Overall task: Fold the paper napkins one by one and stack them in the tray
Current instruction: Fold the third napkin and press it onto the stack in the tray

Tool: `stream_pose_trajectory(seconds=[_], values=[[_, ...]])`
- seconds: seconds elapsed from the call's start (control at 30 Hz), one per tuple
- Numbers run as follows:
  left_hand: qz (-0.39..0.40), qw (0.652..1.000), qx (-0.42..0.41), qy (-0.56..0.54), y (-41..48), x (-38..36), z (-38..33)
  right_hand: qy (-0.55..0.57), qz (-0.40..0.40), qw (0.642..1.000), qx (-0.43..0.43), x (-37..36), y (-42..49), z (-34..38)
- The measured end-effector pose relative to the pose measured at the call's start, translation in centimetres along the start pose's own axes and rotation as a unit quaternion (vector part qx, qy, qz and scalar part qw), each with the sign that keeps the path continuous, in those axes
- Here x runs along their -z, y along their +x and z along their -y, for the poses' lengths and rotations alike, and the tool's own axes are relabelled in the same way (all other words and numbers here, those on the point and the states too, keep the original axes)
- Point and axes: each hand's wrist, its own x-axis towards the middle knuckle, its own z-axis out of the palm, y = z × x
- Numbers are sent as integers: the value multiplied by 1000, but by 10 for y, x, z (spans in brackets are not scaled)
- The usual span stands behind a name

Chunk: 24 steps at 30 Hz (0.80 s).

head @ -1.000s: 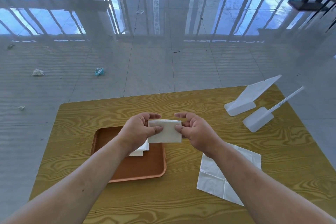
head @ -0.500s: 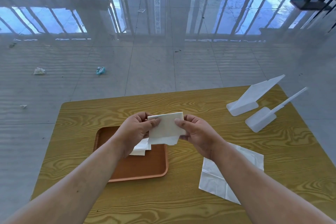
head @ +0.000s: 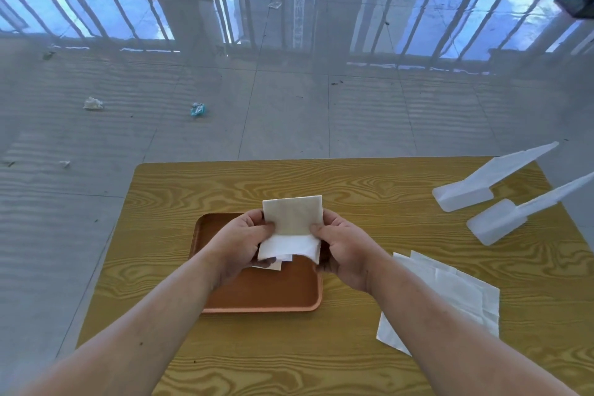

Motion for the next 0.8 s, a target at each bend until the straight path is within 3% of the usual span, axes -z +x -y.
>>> stream_pose_trajectory(seconds=[0.1, 0.23, 0.4, 0.57, 0.67, 0.8], values=[[-26, 999, 14, -30, 1, 20, 6, 10, 21, 1000, -5, -10, 12, -7], [-1, 995, 45, -93, 4, 45, 22, 43, 66, 996, -34, -20, 26, -21], [-72, 991, 0, 113, 15, 60, 48, -99, -30, 994, -31, -37, 50, -49], [-119, 961, -57, 245, 35, 64, 64, -254, -118, 959, 27, -43, 74, -65], [-113, 925, -83, 354, 44, 67, 72, -406, -151, 897, 86, -41, 80, -75], [-96, 803, -168, 564, 45, 64, 86, -599, -173, 748, 229, -36, 74, -94]])
